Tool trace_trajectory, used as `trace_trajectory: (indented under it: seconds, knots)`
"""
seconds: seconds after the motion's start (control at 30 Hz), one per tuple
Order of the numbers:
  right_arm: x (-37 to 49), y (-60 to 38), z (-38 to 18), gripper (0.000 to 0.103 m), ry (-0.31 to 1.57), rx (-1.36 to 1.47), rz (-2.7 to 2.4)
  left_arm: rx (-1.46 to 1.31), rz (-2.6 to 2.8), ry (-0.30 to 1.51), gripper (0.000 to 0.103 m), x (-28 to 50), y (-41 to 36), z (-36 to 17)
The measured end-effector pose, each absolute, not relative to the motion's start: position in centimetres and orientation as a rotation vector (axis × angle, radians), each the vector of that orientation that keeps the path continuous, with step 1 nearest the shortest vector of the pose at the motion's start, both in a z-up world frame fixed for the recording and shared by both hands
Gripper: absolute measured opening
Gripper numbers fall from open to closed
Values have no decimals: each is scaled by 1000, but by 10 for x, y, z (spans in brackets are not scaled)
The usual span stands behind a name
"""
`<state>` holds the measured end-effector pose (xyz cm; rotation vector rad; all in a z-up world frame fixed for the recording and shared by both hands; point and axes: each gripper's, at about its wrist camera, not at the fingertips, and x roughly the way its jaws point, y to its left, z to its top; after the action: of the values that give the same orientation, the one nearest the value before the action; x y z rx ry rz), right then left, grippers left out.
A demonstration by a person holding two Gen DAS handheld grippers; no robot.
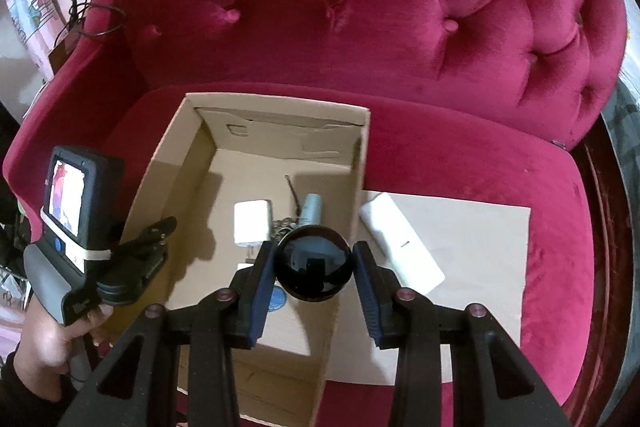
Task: Organize rigid objects
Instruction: 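Lift the black object with the right gripper and carry it into the box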
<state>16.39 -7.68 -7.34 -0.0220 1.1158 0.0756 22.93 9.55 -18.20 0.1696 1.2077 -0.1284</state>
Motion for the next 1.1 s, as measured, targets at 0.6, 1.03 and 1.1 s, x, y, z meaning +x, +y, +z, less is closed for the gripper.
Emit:
trace_trajectory:
  seconds: [0.6, 1.03, 1.1]
  knots:
    - [181, -38, -119, 41, 1148, -68, 133, 165, -133, 1206, 14, 230, 97, -182]
    - [193, -26, -157, 41, 1185, -96, 144, 166, -134, 1207, 15, 230, 98, -182]
    - [194, -25, -162, 41, 1188, -102, 143, 168, -134, 1206, 15, 230, 98, -182]
